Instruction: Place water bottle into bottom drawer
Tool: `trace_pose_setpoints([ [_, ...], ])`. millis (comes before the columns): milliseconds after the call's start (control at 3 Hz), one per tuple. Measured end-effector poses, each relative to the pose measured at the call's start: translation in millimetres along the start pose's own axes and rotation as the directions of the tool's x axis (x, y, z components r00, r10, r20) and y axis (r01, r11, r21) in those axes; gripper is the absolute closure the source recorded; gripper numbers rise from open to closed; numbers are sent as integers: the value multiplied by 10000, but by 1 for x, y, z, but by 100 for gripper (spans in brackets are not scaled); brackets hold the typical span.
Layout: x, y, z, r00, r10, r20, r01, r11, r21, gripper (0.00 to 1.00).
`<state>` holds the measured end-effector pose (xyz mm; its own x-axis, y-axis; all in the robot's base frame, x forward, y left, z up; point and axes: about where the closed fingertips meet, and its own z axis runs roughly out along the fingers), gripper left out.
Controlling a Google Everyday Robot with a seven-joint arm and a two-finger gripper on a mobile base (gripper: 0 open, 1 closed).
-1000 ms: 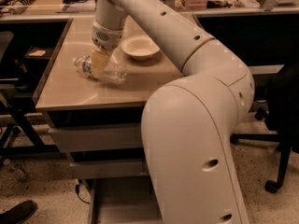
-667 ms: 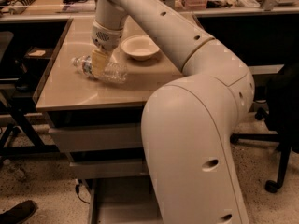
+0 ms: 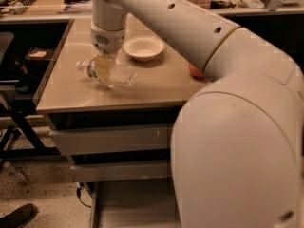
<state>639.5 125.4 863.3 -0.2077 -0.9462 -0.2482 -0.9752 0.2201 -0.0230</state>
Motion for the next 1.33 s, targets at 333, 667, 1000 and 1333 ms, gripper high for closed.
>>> trace_pose_setpoints([
  [333, 27, 30, -6, 9983, 434, -378, -423, 9987, 300, 100],
  [667, 84, 91, 3, 9896, 1245, -728, -1237, 9922, 155, 100],
  [1000, 88, 93, 7, 9887, 1239, -839, -1233, 9923, 119, 100],
  [1333, 97, 105, 7, 9862, 1348, -962, -1352, 9908, 23, 100],
])
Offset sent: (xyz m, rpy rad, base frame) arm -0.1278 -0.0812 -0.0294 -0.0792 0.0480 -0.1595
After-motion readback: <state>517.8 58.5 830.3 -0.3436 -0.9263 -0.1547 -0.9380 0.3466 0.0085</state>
